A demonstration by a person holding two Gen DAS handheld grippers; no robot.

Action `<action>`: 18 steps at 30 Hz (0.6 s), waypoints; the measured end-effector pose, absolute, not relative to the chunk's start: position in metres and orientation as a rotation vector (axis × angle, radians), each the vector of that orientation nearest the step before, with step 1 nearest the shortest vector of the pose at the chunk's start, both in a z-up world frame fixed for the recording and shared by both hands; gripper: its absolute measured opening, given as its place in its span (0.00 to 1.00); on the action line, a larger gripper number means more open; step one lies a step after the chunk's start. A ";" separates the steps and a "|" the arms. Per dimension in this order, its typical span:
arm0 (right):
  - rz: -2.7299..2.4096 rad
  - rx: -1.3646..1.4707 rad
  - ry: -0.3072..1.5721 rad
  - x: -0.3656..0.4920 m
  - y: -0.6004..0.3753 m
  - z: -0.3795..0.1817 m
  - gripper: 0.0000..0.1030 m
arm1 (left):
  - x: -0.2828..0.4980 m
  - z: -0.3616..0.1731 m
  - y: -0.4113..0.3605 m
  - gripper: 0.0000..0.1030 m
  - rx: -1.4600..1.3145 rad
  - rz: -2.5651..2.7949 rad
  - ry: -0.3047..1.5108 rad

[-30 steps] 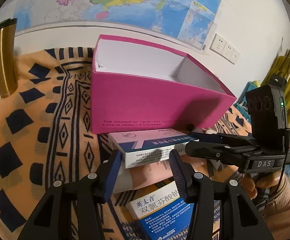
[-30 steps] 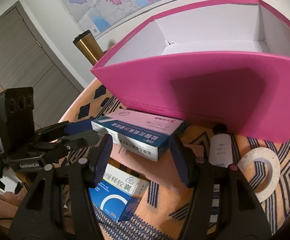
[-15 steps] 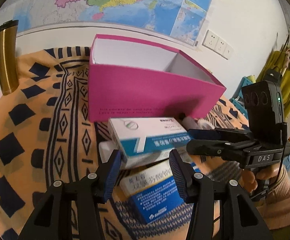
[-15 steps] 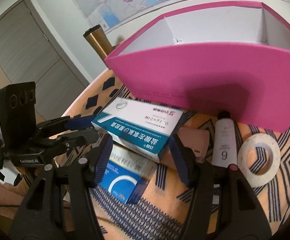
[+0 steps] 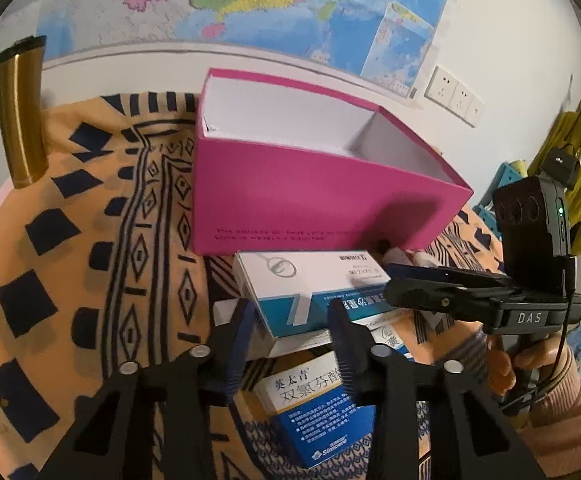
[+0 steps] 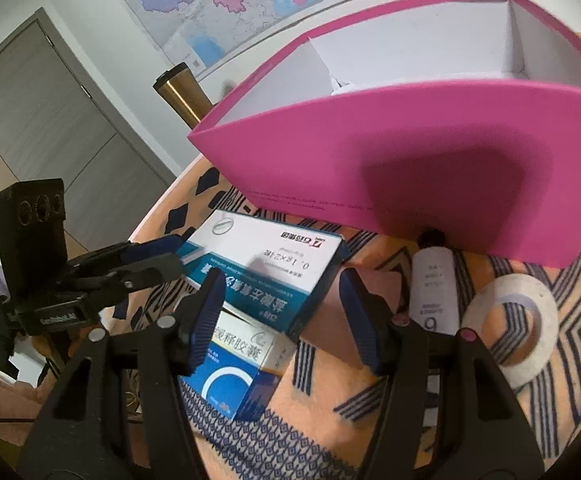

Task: Organize rigid objects
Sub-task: 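Lower the right gripper onto the white-and-teal medicine box and close, then lift the medicine box with the right gripper and carry it over the box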

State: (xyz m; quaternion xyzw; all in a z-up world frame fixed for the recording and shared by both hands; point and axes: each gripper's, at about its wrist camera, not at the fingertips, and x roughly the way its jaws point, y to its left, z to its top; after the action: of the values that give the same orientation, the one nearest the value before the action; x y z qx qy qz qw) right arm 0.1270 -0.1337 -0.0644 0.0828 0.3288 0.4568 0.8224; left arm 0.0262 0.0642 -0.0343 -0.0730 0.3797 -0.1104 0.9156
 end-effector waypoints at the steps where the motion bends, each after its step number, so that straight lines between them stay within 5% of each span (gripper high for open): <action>1: 0.978 0.177 0.703 0.128 -0.132 -0.065 0.59 | 0.027 -0.035 0.064 0.35 -0.149 -0.226 0.785; 7: 0.972 0.184 0.711 0.132 -0.132 -0.067 0.47 | 0.025 -0.035 0.067 0.34 -0.166 -0.225 0.789; 18: 0.978 0.171 0.682 0.122 -0.133 -0.056 0.46 | 0.022 -0.027 0.064 0.39 -0.166 -0.230 0.775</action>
State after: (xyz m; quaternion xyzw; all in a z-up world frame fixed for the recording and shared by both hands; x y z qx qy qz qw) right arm 0.1218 -0.1333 -0.0564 0.0806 0.3208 0.4599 0.8241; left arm 0.0220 0.0641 -0.0274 -0.0808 0.3767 -0.1119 0.9160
